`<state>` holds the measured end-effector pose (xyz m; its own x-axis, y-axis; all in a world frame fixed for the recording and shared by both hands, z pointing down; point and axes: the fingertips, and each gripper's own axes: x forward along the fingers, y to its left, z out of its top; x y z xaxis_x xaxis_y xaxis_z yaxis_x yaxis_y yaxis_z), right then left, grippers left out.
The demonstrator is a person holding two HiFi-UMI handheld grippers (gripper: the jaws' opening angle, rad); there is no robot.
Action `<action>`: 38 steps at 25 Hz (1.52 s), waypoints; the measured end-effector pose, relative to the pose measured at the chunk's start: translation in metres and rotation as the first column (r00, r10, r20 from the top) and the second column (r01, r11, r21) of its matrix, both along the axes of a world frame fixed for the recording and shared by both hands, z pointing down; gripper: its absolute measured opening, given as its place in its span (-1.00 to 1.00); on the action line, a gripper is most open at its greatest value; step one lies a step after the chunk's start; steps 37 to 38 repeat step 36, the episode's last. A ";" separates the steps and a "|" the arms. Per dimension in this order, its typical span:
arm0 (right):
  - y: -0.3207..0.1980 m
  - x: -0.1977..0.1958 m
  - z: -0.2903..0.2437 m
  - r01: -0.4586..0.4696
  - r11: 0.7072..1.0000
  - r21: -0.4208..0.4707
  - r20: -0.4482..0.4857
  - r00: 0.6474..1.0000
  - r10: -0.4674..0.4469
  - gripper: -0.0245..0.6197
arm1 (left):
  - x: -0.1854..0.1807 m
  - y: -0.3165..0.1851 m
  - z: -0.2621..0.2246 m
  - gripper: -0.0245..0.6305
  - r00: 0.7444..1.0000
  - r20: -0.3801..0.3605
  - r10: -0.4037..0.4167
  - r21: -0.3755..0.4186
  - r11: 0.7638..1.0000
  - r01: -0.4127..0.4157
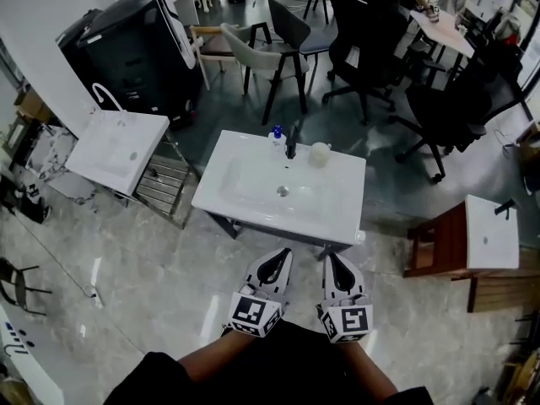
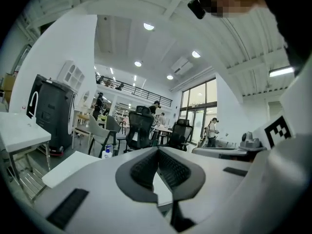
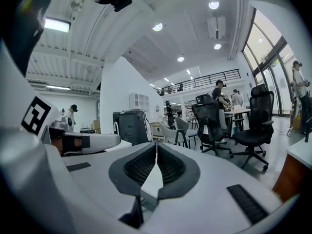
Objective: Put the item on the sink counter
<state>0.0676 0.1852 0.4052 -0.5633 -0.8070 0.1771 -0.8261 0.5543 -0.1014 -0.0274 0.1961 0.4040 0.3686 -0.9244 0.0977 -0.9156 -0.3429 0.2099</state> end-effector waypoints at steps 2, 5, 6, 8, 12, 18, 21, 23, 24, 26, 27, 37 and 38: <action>0.020 0.011 0.003 0.021 1.000 0.003 0.001 1.000 -0.021 -0.82 | 0.018 0.023 -0.002 -0.88 1.000 0.017 -0.007 0.005 1.000 0.007; 0.051 0.024 0.004 0.043 0.999 0.015 -0.001 0.999 -0.043 -0.82 | 0.039 0.058 -0.003 -0.88 0.998 0.055 -0.024 0.001 1.000 0.024; 0.061 0.028 0.003 0.044 0.999 0.016 0.001 0.999 -0.044 -0.82 | 0.044 0.069 -0.003 -0.88 0.997 0.066 -0.030 0.001 1.000 0.030; 0.082 0.034 0.001 0.044 0.999 0.012 0.006 0.999 -0.044 -0.82 | 0.051 0.092 -0.006 -0.88 0.996 0.080 -0.040 0.000 0.999 0.040; 0.117 0.036 0.003 0.069 0.998 0.008 -0.021 0.997 -0.068 -0.82 | 0.062 0.127 -0.009 -0.88 0.993 0.104 -0.054 0.000 0.999 0.054; 0.138 0.048 0.006 0.059 0.998 -0.006 -0.053 0.997 -0.059 -0.82 | 0.075 0.143 -0.008 -0.88 0.992 0.119 -0.036 0.010 0.999 0.035; 0.130 0.057 -0.001 0.016 1.000 0.003 -0.061 0.998 -0.016 -0.82 | 0.082 0.137 -0.009 -0.88 0.994 0.107 -0.014 0.022 1.000 0.012; 0.126 0.062 -0.004 0.000 1.000 0.007 -0.067 0.998 0.000 -0.82 | 0.088 0.131 -0.009 -0.88 0.996 0.094 0.008 0.018 1.000 -0.009; 0.126 0.063 -0.005 0.005 1.000 0.008 -0.074 0.997 -0.004 -0.82 | 0.091 0.128 -0.009 -0.88 0.997 0.078 0.014 0.015 1.000 -0.015; 0.126 0.064 -0.005 0.026 1.000 0.008 -0.092 0.995 -0.025 -0.82 | 0.094 0.126 -0.013 -0.88 0.999 0.034 0.004 0.015 1.000 -0.004; 0.127 0.065 -0.005 0.030 1.000 0.002 -0.090 0.995 -0.029 -0.82 | 0.095 0.126 -0.015 -0.88 1.000 0.019 -0.009 0.018 1.000 0.008; 0.137 0.065 -0.012 0.024 1.000 0.012 -0.066 0.998 -0.023 -0.82 | 0.097 0.140 -0.012 -0.88 0.998 0.065 -0.024 0.009 1.000 0.024; 0.137 0.065 -0.012 0.024 1.000 0.012 -0.066 0.998 -0.023 -0.82 | 0.097 0.140 -0.012 -0.88 0.998 0.065 -0.024 0.009 1.000 0.024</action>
